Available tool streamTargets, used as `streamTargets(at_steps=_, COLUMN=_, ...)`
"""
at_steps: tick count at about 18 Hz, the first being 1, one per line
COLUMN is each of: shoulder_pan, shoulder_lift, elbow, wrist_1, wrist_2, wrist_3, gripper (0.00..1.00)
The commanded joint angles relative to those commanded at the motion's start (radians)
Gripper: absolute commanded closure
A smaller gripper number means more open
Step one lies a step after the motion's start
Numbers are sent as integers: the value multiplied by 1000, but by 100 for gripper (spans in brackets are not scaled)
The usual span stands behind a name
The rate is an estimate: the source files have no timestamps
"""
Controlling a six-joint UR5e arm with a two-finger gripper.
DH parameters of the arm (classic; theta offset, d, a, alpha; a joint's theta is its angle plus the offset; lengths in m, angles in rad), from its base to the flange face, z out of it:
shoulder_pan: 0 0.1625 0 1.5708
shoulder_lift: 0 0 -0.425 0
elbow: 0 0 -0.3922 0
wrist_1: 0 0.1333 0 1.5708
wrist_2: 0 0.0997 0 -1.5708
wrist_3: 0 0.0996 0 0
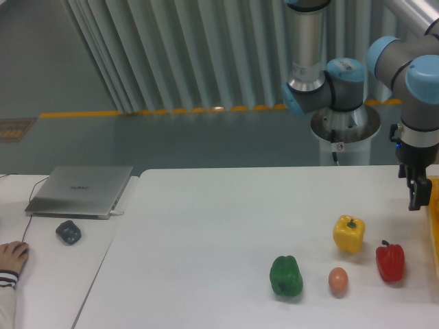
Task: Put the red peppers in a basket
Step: 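Move the open gripper away from the yellow basket toward the red pepper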
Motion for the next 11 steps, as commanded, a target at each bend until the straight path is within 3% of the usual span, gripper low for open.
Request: streamTargets(at_steps=11, shoulder_pan=-17, shoulder_lift=-5, elbow=-17, wrist_1=12, wrist_2=0, wrist_3=-107, gripper=0)
